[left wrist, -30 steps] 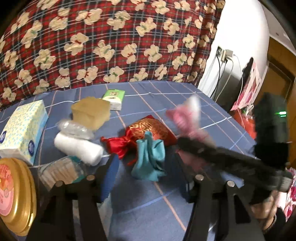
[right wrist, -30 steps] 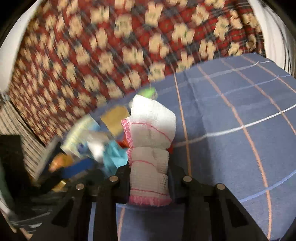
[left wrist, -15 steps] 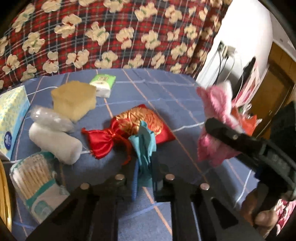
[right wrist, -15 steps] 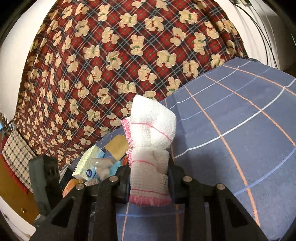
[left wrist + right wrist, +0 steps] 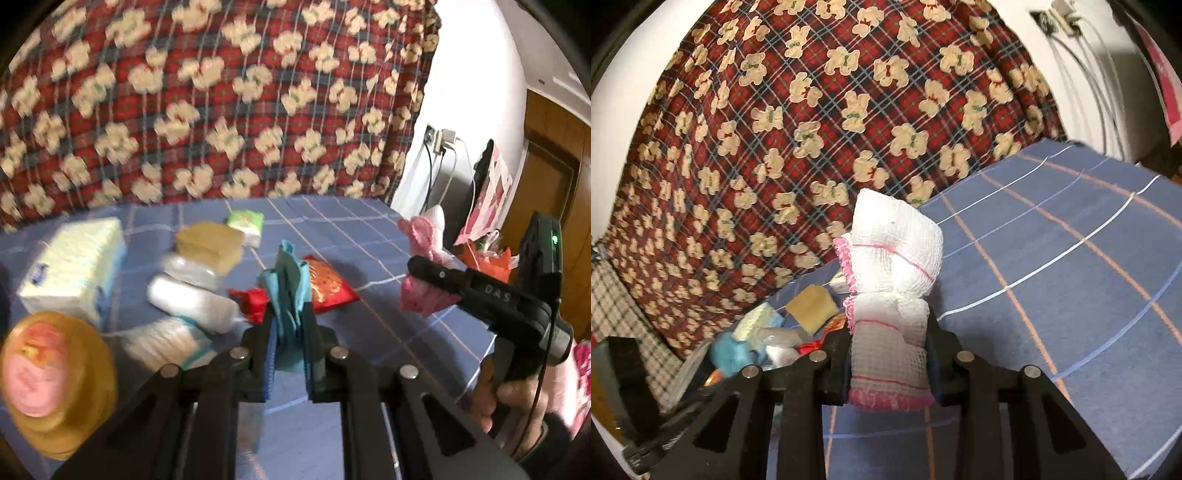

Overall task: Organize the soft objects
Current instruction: 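Lift the teal cloth with the left tool while the right tool holds the gauze roll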

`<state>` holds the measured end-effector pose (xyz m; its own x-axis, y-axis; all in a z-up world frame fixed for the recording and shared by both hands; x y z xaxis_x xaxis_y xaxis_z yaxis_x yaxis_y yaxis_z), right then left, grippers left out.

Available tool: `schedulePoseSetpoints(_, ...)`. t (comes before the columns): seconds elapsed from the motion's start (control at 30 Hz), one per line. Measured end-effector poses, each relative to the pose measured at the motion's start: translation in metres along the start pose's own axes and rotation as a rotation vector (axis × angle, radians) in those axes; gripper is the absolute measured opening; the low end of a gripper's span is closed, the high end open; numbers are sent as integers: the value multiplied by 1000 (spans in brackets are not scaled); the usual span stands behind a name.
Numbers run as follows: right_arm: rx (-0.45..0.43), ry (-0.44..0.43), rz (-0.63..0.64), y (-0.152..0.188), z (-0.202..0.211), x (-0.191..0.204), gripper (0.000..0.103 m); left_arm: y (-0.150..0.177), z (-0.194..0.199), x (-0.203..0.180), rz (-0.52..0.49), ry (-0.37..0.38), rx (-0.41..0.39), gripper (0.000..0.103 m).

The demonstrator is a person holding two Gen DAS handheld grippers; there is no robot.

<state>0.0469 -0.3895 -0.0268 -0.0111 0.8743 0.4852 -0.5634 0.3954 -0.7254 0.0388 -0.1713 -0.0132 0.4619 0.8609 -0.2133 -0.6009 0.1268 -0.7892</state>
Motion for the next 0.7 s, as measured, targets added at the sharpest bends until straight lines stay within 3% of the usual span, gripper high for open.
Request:
schedulePoseSetpoints(0.17, -56, 145, 47, 0, 10, 6, 34, 0, 22, 17, -21, -51, -53, 10)
schedulePoseSetpoints(0.3, -86, 184, 65, 10, 16, 25, 34, 2, 38, 38, -14, -93, -82, 10)
schedulePoseSetpoints(0.5, -135, 160, 141, 21, 18, 80, 34, 9, 57, 68, 8, -141, -105, 10)
schedulePoseSetpoints(0.7, -123, 94, 222, 38, 3, 139, 34, 12, 78, 99, 23, -213, -146, 10)
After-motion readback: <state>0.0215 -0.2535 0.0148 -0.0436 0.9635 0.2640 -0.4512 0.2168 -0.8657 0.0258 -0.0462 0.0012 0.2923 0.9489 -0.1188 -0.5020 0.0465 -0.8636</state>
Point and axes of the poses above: each gripper's, at about its wrist camera, not at the fingertips, and z roughly against the way its jaws point, x to its left, y to its underside, the point moved 6 cm from there along -z, roughly the way its jaws point, and after that the axes turned 6 degrees about x, right-handed, at the moved point
